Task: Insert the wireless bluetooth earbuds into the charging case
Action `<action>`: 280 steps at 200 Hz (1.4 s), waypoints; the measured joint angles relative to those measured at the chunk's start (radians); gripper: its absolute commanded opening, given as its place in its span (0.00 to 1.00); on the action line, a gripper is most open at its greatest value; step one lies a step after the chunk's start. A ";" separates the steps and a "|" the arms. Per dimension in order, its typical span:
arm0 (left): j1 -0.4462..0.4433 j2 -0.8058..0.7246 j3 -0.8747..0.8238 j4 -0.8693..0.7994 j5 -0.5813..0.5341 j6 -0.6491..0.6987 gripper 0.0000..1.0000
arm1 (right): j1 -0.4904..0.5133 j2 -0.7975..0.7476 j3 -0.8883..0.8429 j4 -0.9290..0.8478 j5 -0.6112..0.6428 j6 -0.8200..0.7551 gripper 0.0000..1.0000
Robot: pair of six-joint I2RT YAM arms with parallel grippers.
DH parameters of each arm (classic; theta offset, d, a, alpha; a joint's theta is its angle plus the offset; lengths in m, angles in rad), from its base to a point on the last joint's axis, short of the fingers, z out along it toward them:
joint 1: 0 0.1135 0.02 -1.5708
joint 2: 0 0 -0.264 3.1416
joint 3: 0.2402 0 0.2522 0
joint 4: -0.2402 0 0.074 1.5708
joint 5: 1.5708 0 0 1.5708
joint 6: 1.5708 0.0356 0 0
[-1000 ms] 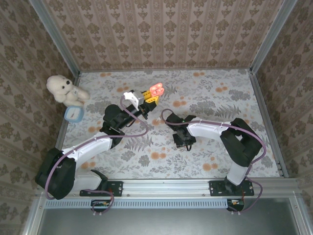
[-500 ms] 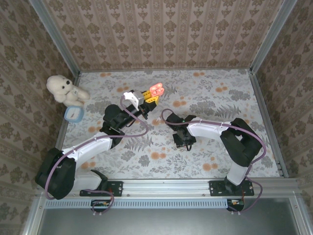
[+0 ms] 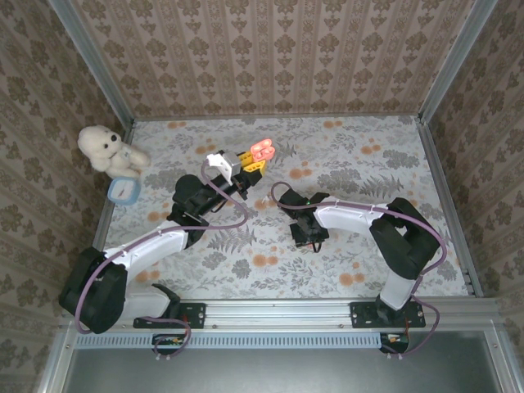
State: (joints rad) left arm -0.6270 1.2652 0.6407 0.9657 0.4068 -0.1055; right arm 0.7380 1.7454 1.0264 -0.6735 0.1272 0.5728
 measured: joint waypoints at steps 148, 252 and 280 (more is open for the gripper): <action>0.000 0.000 0.000 0.000 0.000 0.000 0.00 | 0.002 -0.097 -0.041 0.011 -0.003 0.011 0.28; 0.000 0.000 0.000 0.000 0.000 0.000 0.00 | -0.039 -0.499 -0.064 0.152 -0.019 0.049 0.27; 0.000 0.003 0.004 0.000 0.002 0.000 0.00 | -0.084 -0.576 0.002 0.182 -0.036 0.039 0.27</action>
State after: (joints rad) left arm -0.6270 1.2678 0.6449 0.9653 0.4088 -0.1055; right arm 0.6544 1.1694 1.0283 -0.4919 0.0914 0.6117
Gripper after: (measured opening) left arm 0.212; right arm 0.269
